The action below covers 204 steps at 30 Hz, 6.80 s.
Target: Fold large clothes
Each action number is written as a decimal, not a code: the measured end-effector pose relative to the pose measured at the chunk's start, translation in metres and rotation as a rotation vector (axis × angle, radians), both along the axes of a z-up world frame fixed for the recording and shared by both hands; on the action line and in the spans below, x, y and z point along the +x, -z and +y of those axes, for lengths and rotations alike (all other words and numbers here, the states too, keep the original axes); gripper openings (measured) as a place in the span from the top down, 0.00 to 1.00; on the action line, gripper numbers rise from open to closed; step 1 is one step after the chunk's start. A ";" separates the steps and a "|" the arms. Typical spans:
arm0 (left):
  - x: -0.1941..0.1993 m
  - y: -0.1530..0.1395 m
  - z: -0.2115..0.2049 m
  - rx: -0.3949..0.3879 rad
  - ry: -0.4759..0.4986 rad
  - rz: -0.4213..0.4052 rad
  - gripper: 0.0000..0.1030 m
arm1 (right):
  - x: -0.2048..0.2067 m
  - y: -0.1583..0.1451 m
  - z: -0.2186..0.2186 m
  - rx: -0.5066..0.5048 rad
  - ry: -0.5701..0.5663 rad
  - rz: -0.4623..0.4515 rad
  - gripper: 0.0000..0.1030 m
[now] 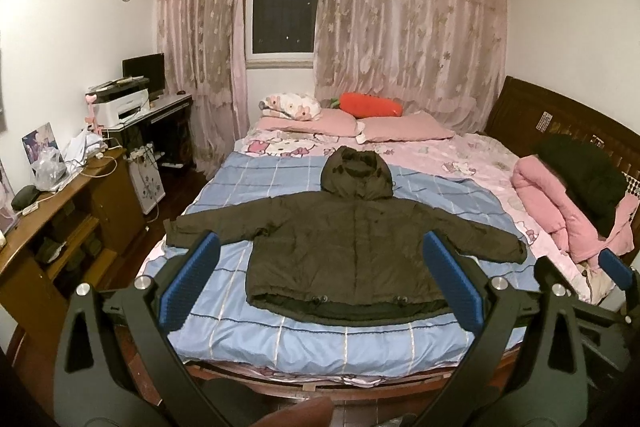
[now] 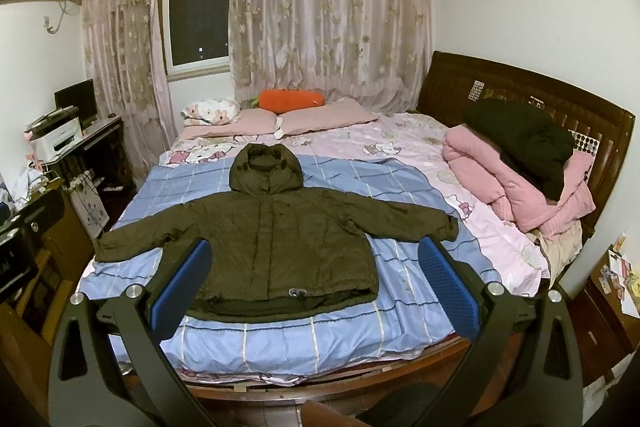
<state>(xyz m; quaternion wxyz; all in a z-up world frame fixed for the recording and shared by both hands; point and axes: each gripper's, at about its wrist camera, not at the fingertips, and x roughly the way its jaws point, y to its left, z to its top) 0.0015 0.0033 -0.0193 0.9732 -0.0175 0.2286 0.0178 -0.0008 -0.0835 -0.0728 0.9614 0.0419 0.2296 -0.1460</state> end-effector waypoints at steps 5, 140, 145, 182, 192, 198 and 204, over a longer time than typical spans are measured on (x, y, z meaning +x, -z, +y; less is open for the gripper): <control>0.013 0.023 0.005 0.005 -0.005 0.037 0.02 | 0.015 0.018 -0.013 0.006 0.000 0.028 0.01; 0.409 0.378 0.048 0.000 -0.029 0.114 0.02 | 0.380 0.358 -0.519 0.645 0.583 -0.098 0.96; 0.407 0.374 0.052 -0.012 -0.033 0.111 0.02 | 0.387 0.316 -0.493 0.464 0.593 -0.056 0.96; 0.374 0.349 0.163 -0.118 -0.167 0.081 0.02 | 0.462 0.149 -0.136 -0.151 0.118 -0.063 0.96; 0.374 0.354 0.174 -0.110 -0.181 0.097 0.02 | 0.506 0.194 -0.044 -0.181 -0.052 0.035 0.96; 0.375 0.353 0.180 -0.120 -0.189 0.095 0.02 | 0.532 0.226 -0.012 -0.150 -0.096 0.102 0.96; 0.376 0.354 0.182 -0.123 -0.189 0.098 0.02 | 0.551 0.254 0.010 -0.096 -0.121 0.164 0.93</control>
